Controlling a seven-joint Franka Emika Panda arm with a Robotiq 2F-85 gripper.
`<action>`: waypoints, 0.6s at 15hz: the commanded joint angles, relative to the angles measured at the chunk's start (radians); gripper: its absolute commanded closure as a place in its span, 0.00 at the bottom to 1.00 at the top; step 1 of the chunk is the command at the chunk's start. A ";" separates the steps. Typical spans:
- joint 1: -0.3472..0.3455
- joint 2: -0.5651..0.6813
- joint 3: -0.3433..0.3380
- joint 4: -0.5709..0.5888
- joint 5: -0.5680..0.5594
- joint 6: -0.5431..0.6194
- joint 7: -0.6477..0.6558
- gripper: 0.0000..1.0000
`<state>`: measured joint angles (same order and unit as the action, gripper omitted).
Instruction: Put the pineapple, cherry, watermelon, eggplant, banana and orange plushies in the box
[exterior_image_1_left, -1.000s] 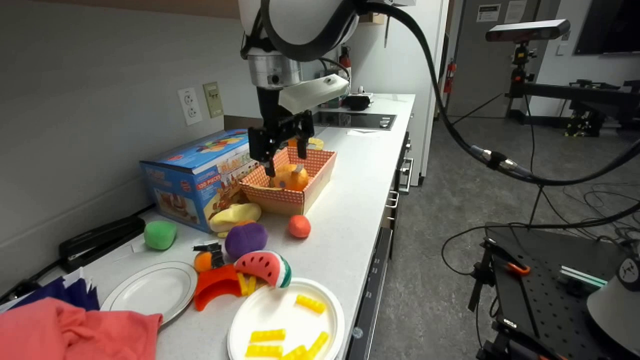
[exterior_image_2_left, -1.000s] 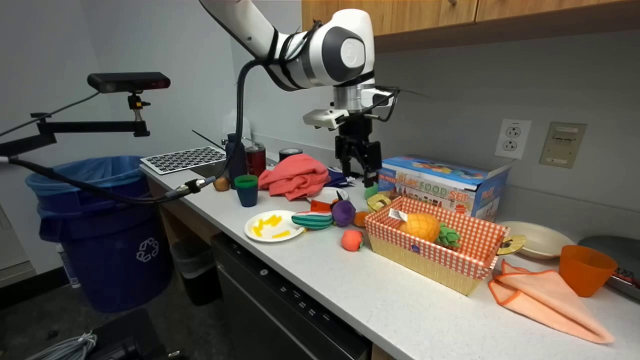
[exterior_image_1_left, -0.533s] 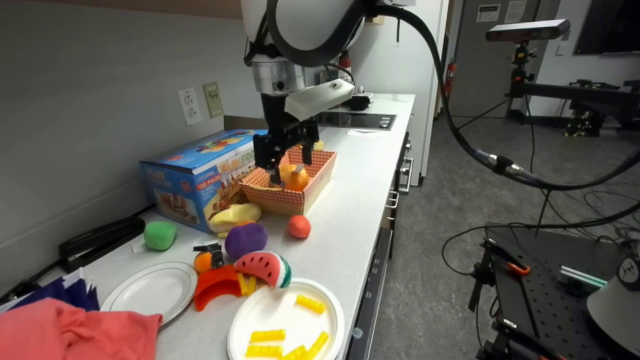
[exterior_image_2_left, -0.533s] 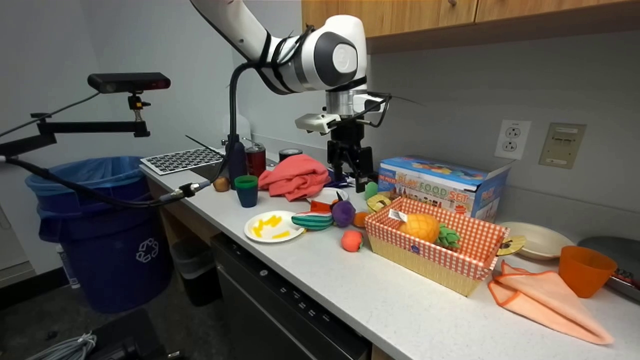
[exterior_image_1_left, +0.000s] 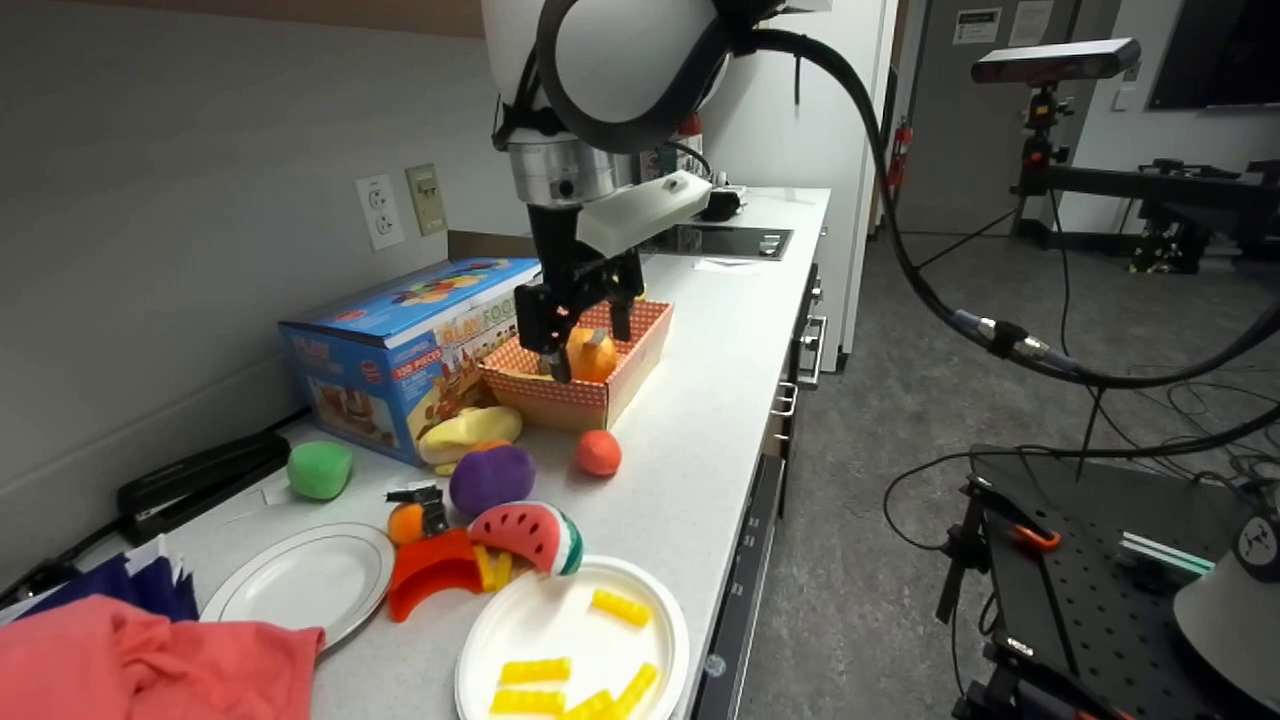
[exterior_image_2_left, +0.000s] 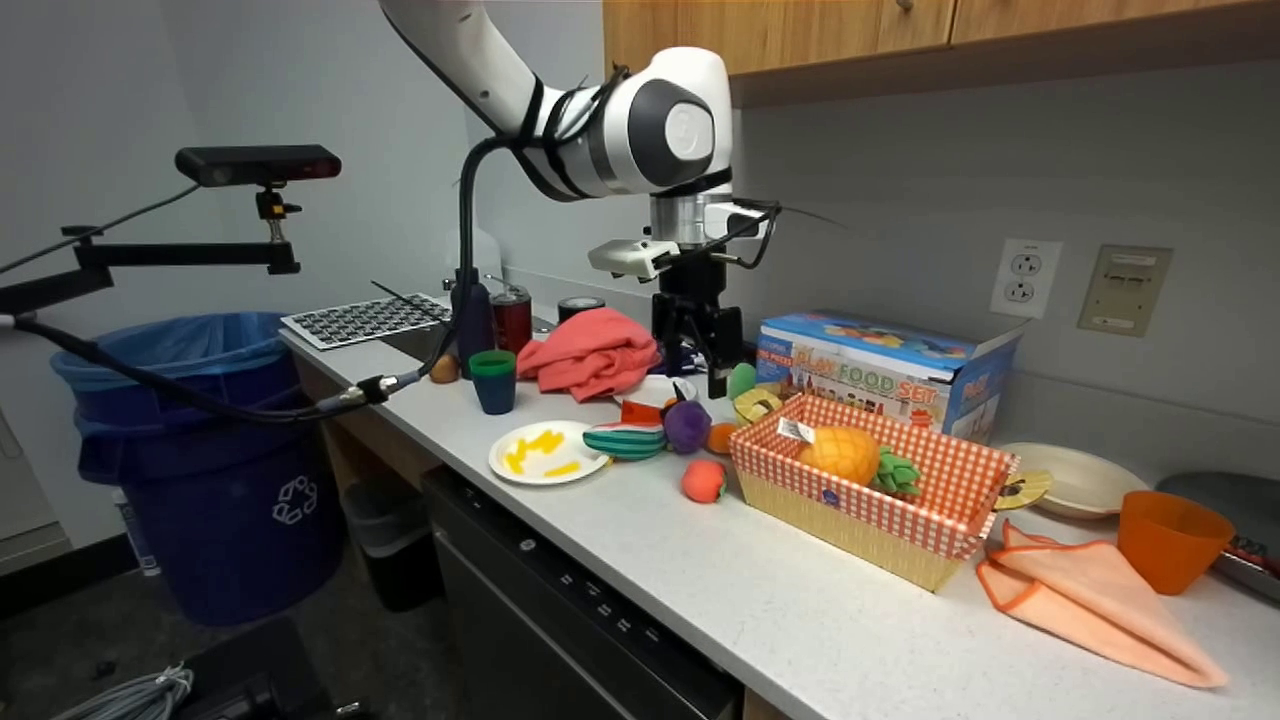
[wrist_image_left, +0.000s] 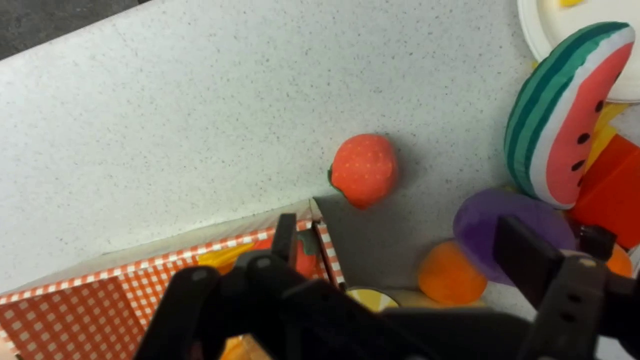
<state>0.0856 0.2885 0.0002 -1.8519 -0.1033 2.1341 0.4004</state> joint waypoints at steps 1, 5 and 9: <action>0.001 0.031 -0.002 -0.022 0.015 -0.006 -0.016 0.00; -0.001 0.093 -0.001 -0.026 0.032 0.041 -0.019 0.00; -0.002 0.161 -0.005 -0.009 0.049 0.118 -0.023 0.00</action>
<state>0.0853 0.4049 -0.0001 -1.8832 -0.0836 2.2018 0.4004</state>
